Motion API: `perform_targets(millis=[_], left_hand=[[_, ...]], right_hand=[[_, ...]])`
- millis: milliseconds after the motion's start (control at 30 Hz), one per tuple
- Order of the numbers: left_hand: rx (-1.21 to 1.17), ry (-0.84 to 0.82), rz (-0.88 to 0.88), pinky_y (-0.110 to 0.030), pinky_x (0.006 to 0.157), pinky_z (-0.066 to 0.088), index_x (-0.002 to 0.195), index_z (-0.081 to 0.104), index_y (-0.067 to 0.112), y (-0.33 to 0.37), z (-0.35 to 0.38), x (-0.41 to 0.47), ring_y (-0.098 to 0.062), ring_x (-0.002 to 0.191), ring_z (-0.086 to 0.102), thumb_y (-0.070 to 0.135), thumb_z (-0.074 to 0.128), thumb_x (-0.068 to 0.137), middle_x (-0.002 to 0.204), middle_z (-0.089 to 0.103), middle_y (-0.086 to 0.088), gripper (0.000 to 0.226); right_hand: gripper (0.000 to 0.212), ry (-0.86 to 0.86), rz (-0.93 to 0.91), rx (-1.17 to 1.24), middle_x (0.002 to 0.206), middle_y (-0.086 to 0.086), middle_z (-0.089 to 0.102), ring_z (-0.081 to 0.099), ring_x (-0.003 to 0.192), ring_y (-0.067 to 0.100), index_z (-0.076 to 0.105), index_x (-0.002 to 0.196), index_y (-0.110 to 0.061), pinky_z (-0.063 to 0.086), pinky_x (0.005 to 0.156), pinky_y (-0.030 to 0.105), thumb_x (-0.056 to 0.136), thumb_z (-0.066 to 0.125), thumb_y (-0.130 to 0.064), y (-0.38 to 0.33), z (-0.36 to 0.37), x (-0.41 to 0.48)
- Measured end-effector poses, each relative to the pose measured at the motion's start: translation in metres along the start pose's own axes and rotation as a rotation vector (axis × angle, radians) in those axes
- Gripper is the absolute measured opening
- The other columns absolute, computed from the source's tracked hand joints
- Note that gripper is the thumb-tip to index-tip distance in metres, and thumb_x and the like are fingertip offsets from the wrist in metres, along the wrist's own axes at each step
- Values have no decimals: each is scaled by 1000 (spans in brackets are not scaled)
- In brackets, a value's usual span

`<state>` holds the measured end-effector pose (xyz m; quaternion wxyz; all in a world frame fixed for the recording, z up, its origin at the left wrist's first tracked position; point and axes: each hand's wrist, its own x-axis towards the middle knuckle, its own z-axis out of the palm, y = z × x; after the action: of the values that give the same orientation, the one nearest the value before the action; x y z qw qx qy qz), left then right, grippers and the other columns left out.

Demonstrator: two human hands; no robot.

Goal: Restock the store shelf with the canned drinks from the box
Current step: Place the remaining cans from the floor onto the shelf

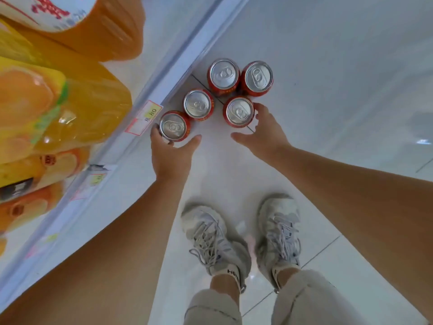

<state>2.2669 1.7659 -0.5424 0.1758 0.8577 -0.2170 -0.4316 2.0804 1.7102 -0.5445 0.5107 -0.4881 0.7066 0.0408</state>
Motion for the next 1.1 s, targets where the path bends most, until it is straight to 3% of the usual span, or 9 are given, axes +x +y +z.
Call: perform_targets(millis=[67,167,333,467,600,767,967,1100], left_hand=[[-21,72,55,-37,104,45,140,38,25,-2,9,6,-14,119,56,53,82,58,133,57,8,97],[-48,148,86,-24,98,43,135,40,27,0,18,15,-7,113,55,47,84,63,129,58,10,87],[-3,191,93,-21,87,46,121,51,26,0,13,15,-10,102,60,46,85,64,113,64,11,69],[17,151,50,-2,66,35,120,52,27,15,-13,-26,-8,93,56,47,84,65,105,62,14,66],[4,115,-7,-18,74,38,115,54,28,45,-55,-89,-10,90,59,43,86,63,100,64,13,62],[-62,112,-31,-20,76,42,111,57,26,112,-126,-191,-12,91,62,39,84,63,99,67,11,56],[-190,116,113,-26,82,51,111,56,29,210,-246,-334,-8,93,64,38,84,61,98,66,16,58],[-236,134,244,-32,78,55,105,55,33,254,-336,-429,-5,88,66,50,81,50,96,68,13,64]], right_hand=[[82,46,-31,36,133,1,50,53,118,21,34,138,-24,46,93,35,72,80,-39,0,10,15],[79,126,-41,89,126,-2,56,57,112,20,38,129,-23,48,91,37,66,82,-38,1,19,26],[69,215,-62,46,112,-9,63,60,100,18,46,119,-27,52,85,37,62,80,-47,0,15,22],[60,220,-4,21,101,-9,64,61,91,17,49,111,-26,52,78,33,65,77,-52,-11,-11,-16],[56,204,28,39,90,-8,64,62,84,20,47,100,-23,53,73,35,64,76,-55,-36,-59,-87],[56,187,-26,105,85,-5,66,63,81,22,46,92,-20,55,70,40,61,81,-50,-91,-136,-196],[50,181,-198,157,79,-11,65,63,76,10,48,88,-24,55,70,34,62,82,-51,-194,-230,-356],[54,69,-344,184,86,-15,67,63,84,4,52,96,-33,54,75,31,57,85,-48,-252,-271,-470]])
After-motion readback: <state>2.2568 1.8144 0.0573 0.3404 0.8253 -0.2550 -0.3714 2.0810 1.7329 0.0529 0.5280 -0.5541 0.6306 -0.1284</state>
